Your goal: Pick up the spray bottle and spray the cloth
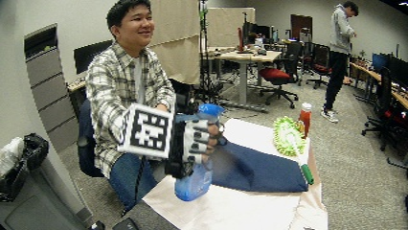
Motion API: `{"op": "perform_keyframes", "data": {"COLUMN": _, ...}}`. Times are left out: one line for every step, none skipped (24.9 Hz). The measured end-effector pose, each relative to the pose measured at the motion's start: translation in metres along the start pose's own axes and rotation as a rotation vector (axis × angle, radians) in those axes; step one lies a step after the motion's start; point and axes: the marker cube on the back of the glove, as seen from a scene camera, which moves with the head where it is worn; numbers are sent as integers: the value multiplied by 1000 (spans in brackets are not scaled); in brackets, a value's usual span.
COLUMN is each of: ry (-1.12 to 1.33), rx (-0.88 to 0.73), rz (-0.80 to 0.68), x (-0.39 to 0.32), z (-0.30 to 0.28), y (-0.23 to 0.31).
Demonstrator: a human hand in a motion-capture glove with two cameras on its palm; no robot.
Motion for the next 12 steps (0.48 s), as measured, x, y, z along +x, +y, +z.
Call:
{"op": "perform_keyframes", "data": {"ry": 22, "rx": -12, "rz": -14, "x": -6, "z": -1, "y": -1}}
{"op": "perform_keyframes", "data": {"ry": 44, "rx": -24, "rz": -28, "x": -12, "z": -2, "y": -2}}
{"op": "perform_keyframes", "data": {"ry": 66, "rx": -36, "rz": -43, "x": -17, "z": -3, "y": -3}}
{"op": "perform_keyframes", "data": {"ry": 86, "rx": -47, "rz": -56, "x": -21, "z": -4, "y": -4}}
{"op": "perform_keyframes", "data": {"ry": 106, "rx": -59, "rz": -69, "x": -26, "z": -4, "y": -4}}
{"op": "perform_keyframes", "data": {"ry": 125, "rx": -72, "rz": -82, "x": -30, "z": -4, "y": -4}}
{"op": "perform_keyframes", "data": {"ry": 145, "rx": -84, "rz": -96, "x": -33, "z": -3, "y": -4}}
{"op": "perform_keyframes", "data": {"ry": 166, "rx": -96, "rz": -110, "x": -37, "z": -3, "y": -4}}
{"op": "perform_keyframes", "data": {"ry": 188, "rx": -108, "rz": -125, "x": -39, "z": -2, "y": -3}}
{"op": "perform_keyframes", "data": {"ry": 211, "rx": -120, "rz": -140, "x": -42, "z": -1, "y": -2}}
{"op": "perform_keyframes", "data": {"ry": 234, "rx": -133, "rz": -153, "x": -43, "z": 1, "y": -1}}
{"op": "perform_keyframes", "data": {"ry": 256, "rx": -146, "rz": -166, "x": -45, "z": 3, "y": 0}}
